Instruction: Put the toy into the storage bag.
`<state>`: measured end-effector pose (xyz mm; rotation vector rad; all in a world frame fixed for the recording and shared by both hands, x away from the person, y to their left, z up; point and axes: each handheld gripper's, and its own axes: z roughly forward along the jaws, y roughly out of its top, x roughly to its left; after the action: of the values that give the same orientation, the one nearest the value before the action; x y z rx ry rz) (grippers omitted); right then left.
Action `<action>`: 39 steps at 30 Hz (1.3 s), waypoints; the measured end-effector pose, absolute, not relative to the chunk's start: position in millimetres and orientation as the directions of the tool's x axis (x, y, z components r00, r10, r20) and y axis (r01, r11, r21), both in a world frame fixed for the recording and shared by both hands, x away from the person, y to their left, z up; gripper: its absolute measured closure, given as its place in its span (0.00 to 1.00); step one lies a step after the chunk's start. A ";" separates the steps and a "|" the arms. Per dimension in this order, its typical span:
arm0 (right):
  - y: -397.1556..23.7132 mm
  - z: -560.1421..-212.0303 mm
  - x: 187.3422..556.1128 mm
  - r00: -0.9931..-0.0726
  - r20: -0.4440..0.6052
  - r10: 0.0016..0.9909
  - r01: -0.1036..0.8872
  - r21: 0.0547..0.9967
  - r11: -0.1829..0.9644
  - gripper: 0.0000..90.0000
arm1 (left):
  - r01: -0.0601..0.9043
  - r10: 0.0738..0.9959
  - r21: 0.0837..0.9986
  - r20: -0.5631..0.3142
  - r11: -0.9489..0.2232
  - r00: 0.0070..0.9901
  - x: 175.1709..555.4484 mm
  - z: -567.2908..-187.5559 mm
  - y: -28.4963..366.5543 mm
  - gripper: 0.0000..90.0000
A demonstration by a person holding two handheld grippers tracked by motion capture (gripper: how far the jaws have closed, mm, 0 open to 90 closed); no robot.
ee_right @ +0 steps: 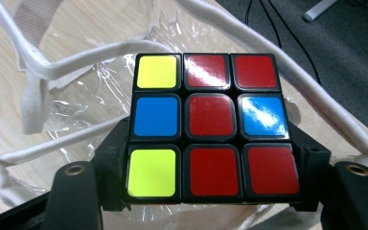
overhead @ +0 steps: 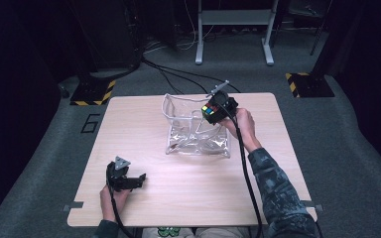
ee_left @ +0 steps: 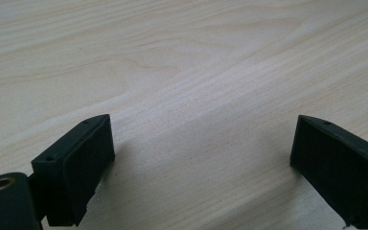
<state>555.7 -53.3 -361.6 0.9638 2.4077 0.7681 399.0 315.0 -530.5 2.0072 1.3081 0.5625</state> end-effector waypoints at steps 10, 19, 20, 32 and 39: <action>-49.2 -371.2 563.5 -0.656 -0.177 0.733 0.511 0.611 0.605 0.37 | 0.629 0.914 0.727 -0.004 -0.275 0.405 398.9 -530.2 315.0 0.08; -46.9 -376.1 567.4 -0.670 -0.184 0.719 0.513 0.584 0.629 0.37 | 0.628 0.914 0.727 -0.002 -0.278 0.407 398.9 -530.1 315.0 0.09; -46.9 -376.1 567.4 -0.670 -0.184 0.719 0.513 0.584 0.629 0.37 | 0.628 0.914 0.727 -0.002 -0.278 0.407 398.9 -530.1 315.0 0.09; -38.7 -381.1 568.0 -0.670 -0.251 0.698 0.494 0.552 0.672 0.37 | 0.628 0.914 0.727 -0.002 -0.278 0.407 398.9 -530.2 315.0 0.09; -36.8 -381.3 568.7 -0.672 -0.257 0.695 0.491 0.547 0.678 0.37 | 0.627 0.914 0.729 -0.004 -0.275 0.405 398.9 -530.4 314.8 0.09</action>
<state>568.7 -36.8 -381.3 0.9204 2.4416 0.6112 398.9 314.8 -530.4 2.0071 1.3088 0.5621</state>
